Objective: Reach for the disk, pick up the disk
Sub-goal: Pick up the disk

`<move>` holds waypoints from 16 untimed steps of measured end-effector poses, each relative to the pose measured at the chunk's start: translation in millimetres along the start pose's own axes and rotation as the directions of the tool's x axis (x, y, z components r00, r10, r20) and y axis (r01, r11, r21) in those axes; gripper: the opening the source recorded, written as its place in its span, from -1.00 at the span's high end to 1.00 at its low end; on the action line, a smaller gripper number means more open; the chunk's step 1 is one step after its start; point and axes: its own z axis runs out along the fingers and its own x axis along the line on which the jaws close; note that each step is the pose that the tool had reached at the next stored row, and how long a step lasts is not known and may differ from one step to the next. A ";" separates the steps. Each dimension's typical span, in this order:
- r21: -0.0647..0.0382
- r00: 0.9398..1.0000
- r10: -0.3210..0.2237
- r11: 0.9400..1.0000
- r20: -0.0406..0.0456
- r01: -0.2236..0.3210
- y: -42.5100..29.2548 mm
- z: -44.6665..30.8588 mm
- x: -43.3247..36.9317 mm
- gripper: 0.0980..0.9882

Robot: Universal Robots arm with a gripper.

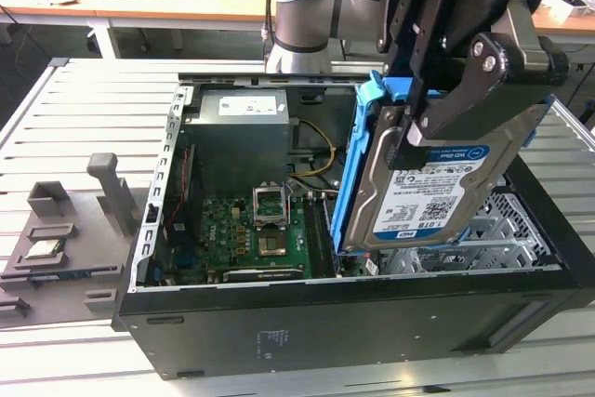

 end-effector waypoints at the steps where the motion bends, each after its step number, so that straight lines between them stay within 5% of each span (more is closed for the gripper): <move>1: 0.000 1.000 0.000 1.000 0.000 0.000 -1.9 -0.1 0.0 0.40; 16: 0.000 1.000 0.000 1.000 0.000 0.000 -42.8 -1.9 1.2 0.40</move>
